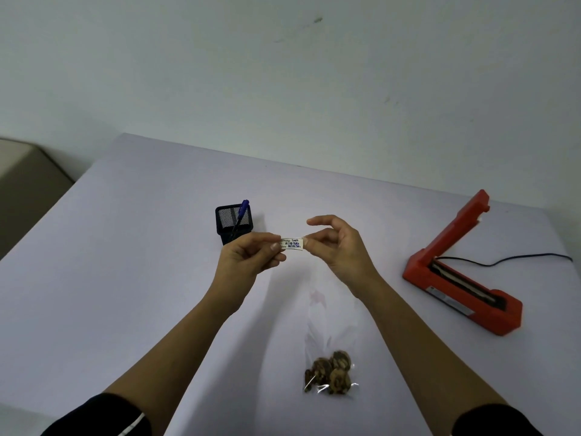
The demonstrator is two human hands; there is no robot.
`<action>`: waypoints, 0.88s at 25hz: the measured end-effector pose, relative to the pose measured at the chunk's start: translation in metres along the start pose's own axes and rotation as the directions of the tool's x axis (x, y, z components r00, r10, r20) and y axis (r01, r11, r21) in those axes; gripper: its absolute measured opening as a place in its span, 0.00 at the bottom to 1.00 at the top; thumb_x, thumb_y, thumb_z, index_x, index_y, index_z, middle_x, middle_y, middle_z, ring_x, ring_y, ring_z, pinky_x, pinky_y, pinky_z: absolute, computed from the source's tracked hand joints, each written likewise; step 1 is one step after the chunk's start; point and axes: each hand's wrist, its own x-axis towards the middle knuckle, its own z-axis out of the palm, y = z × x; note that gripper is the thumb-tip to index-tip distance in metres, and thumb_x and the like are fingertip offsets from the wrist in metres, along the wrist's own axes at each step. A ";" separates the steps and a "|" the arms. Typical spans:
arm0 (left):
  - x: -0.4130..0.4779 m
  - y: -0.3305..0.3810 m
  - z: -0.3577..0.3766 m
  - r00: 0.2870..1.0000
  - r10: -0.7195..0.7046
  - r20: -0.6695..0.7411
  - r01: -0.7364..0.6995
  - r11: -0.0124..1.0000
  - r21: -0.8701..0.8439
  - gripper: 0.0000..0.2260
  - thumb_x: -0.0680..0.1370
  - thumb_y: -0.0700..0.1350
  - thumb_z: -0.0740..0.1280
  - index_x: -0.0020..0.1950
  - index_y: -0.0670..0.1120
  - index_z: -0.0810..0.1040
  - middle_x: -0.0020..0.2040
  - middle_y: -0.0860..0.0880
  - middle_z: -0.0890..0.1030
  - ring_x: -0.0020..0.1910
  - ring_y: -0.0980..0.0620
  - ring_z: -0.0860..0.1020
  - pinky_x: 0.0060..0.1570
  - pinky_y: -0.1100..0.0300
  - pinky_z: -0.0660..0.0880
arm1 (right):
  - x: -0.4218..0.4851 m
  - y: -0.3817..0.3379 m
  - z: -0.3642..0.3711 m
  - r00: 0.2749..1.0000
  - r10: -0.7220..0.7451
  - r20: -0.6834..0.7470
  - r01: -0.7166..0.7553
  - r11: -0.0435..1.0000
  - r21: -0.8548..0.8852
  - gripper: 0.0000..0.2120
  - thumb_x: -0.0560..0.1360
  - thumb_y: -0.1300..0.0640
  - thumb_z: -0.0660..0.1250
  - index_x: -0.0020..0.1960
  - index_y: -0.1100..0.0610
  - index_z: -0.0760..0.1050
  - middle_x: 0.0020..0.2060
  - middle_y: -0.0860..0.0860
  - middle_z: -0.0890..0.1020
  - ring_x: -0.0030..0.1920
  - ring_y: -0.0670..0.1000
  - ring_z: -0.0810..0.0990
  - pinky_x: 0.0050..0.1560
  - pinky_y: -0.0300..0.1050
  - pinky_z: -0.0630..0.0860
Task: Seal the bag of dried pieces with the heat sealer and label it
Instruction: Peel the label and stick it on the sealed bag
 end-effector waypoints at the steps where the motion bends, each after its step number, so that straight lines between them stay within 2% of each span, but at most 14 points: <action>1: 0.000 0.000 0.000 1.000 0.000 0.000 0.000 1.000 -0.004 0.08 0.75 0.31 0.64 0.46 0.42 0.80 0.36 0.48 0.85 0.35 0.52 0.83 0.39 0.64 0.79 | 0.001 -0.002 -0.001 1.000 0.003 0.007 -0.003 1.000 -0.002 0.12 0.70 0.62 0.72 0.52 0.52 0.76 0.38 0.51 0.85 0.40 0.47 0.82 0.47 0.44 0.78; 3: 0.000 0.000 0.000 1.000 0.008 -0.002 -0.008 1.000 -0.007 0.08 0.75 0.31 0.64 0.46 0.42 0.81 0.37 0.48 0.85 0.35 0.52 0.83 0.38 0.64 0.79 | 0.001 -0.006 -0.001 1.000 0.003 0.013 -0.003 1.000 -0.006 0.12 0.70 0.62 0.72 0.51 0.52 0.76 0.38 0.51 0.85 0.39 0.48 0.83 0.44 0.42 0.79; 7: -0.002 0.000 0.002 1.000 0.005 -0.011 -0.006 1.000 -0.027 0.08 0.75 0.32 0.64 0.47 0.42 0.81 0.37 0.47 0.85 0.35 0.52 0.82 0.38 0.64 0.79 | -0.004 -0.013 -0.002 0.994 -0.110 -0.007 0.107 0.978 -0.178 0.10 0.70 0.64 0.71 0.49 0.53 0.77 0.38 0.49 0.84 0.34 0.44 0.82 0.36 0.33 0.74; 12: -0.003 -0.001 0.004 1.000 0.004 -0.006 -0.005 1.000 -0.015 0.08 0.75 0.32 0.64 0.46 0.42 0.81 0.36 0.47 0.85 0.34 0.52 0.82 0.38 0.64 0.79 | -0.009 -0.018 -0.003 0.981 -0.192 0.017 0.189 0.941 -0.280 0.11 0.69 0.65 0.70 0.47 0.52 0.77 0.39 0.50 0.83 0.33 0.45 0.83 0.33 0.31 0.73; 18: -0.006 0.001 0.008 0.997 0.050 -0.052 -0.051 0.999 -0.013 0.09 0.75 0.32 0.64 0.47 0.43 0.81 0.37 0.50 0.85 0.34 0.53 0.82 0.39 0.64 0.79 | -0.007 -0.018 -0.001 0.992 -0.118 -0.039 0.104 0.960 -0.262 0.11 0.69 0.61 0.71 0.49 0.50 0.77 0.37 0.46 0.83 0.31 0.44 0.81 0.34 0.32 0.74; 22: -0.008 0.001 0.010 0.993 0.082 -0.080 -0.083 0.997 0.002 0.10 0.75 0.32 0.65 0.48 0.45 0.82 0.38 0.51 0.85 0.35 0.53 0.83 0.38 0.65 0.79 | -0.005 -0.016 0.002 0.999 0.011 -0.046 -0.014 0.996 -0.083 0.13 0.70 0.62 0.69 0.52 0.51 0.76 0.36 0.49 0.83 0.37 0.45 0.81 0.38 0.36 0.78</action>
